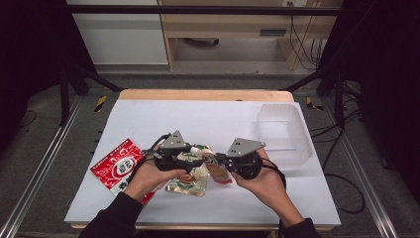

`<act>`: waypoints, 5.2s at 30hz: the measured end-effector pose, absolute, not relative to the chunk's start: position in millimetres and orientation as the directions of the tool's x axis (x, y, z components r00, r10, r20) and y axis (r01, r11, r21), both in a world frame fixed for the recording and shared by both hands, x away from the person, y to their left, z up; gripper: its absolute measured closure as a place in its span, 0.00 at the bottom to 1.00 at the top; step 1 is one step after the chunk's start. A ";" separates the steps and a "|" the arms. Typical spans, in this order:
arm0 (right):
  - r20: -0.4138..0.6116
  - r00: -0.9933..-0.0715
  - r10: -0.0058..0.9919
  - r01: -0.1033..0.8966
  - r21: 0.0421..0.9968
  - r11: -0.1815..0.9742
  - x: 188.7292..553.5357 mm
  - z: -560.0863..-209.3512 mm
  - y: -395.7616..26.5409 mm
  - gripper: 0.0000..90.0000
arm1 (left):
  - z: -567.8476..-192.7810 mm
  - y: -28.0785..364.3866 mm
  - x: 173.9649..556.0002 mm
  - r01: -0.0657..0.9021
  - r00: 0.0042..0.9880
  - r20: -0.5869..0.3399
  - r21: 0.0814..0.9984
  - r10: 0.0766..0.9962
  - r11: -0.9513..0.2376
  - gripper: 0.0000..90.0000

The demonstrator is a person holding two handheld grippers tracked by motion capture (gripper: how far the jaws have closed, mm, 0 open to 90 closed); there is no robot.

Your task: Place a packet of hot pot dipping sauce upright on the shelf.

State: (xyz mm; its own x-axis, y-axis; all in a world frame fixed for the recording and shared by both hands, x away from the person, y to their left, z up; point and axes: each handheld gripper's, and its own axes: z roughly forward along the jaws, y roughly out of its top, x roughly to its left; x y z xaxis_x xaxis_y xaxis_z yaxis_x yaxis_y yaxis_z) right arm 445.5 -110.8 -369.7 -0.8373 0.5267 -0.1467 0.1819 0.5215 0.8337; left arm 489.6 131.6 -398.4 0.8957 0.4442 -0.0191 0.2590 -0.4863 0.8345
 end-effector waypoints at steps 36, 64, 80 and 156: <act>-0.187 -0.827 0.531 0.216 0.765 0.606 441.3 -369.9 -145.9 0.71 | -388.4 94.1 485.9 0.204 0.945 0.003 0.777 0.328 -0.595 1.00; -0.294 -0.899 0.325 0.128 0.532 0.837 464.1 -341.3 -118.3 0.51 | -382.4 93.3 482.7 0.172 0.955 0.025 0.763 0.294 -0.623 1.00; -0.259 -0.933 0.249 0.104 0.469 0.877 468.4 -345.7 -107.8 0.75 | -382.3 93.4 483.2 0.171 0.956 0.024 0.764 0.292 -0.622 1.00; -0.237 -0.906 0.352 0.171 0.556 0.813 505.8 -235.9 -233.0 1.00 | -429.4 202.4 408.5 0.289 0.786 0.065 0.841 0.615 -0.458 0.08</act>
